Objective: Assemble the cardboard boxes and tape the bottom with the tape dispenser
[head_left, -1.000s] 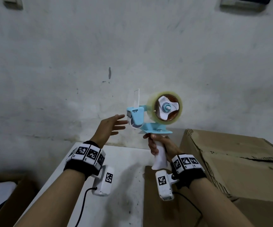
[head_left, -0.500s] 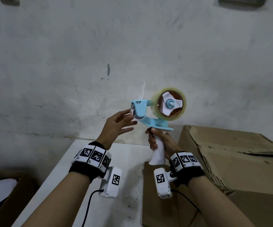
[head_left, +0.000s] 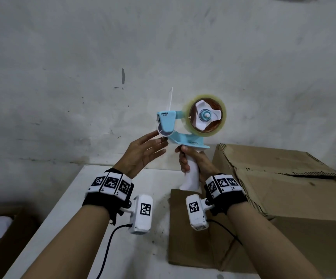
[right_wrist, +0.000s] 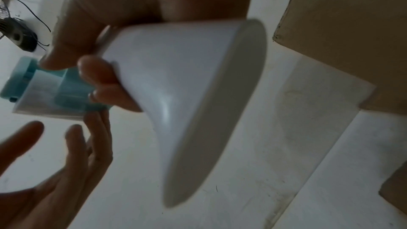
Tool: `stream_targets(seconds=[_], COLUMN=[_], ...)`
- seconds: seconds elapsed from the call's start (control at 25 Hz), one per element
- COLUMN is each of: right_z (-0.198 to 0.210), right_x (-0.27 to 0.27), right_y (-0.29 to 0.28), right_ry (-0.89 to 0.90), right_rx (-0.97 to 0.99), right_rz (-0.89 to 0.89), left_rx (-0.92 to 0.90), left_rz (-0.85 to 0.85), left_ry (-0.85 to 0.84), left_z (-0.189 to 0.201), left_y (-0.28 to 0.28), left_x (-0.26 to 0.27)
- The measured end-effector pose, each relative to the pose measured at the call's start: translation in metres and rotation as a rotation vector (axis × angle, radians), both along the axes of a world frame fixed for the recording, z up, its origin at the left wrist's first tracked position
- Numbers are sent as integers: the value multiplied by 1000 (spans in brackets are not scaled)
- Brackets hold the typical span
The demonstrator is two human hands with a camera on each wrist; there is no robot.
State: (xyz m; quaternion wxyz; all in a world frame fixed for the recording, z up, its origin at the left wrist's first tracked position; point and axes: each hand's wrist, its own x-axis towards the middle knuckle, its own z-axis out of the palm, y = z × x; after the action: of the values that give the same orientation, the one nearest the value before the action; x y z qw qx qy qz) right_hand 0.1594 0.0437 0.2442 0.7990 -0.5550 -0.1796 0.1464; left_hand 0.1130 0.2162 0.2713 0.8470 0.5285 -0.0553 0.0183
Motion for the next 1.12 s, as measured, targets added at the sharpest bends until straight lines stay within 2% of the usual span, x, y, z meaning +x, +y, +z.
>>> stream_targets(seconds=[0.12,0.32,0.56,0.64,0.68,0.8,0.88,0.96,1.12], right_z=[1,6,6,6,6,12,24,35,39], right_x=[-3,-5,-6,-5,-5,-2,3,8,10], right_y=[2,10,10,7,4,-8,-19,-31,-39], right_ry=[-22,-28,-45,-41,-35,-28,-52,-90,-110], right_rx=[25,92,102,70,57,97,143,147,71], right_rz=[31,84,87,73,61,52,62,65,76], left_rx=[-64,-169,-98,21,136,693,875,841,464], left_rz=[-29,61,103,86,71,55,73,78,14], left_ry=[-12,-31,38,82,99,99,108,155,148], left_z=[-1,1,6,10,13,18,11,3,2], left_y=[-5,-18,-25,-22,-20,-1,16,22,-8], left_x=[0,4,9,11,11,7,4,1,11])
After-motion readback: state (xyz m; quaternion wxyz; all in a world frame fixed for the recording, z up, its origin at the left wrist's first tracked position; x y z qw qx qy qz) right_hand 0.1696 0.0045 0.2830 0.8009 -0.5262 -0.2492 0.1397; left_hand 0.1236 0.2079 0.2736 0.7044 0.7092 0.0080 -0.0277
